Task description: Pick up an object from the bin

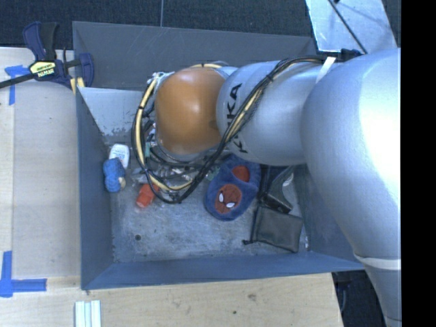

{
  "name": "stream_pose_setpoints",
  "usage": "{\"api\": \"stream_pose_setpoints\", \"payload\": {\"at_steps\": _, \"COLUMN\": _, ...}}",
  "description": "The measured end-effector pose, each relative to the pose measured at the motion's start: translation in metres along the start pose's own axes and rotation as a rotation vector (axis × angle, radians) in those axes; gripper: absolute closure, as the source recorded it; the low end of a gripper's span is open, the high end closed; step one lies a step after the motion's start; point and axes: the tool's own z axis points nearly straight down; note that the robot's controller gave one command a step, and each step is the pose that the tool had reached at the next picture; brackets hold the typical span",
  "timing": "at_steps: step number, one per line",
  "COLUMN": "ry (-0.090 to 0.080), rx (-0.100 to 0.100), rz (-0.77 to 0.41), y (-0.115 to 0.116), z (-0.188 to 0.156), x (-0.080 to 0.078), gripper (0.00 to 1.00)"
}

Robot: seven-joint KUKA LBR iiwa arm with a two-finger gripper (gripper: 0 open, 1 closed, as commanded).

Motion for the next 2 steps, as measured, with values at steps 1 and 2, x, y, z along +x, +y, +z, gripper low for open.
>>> {"api": "stream_pose_setpoints", "payload": {"at_steps": 1, "ry": -0.004, "rx": 0.005, "rz": -0.136, "y": -0.004, "z": -0.127, "x": 0.008, "gripper": 1.00}}
{"api": "stream_pose_setpoints", "payload": {"at_steps": 2, "ry": -0.002, "rx": 0.006, "rz": -0.110, "y": -0.034, "z": -0.192, "x": 0.046, "gripper": 1.00}}
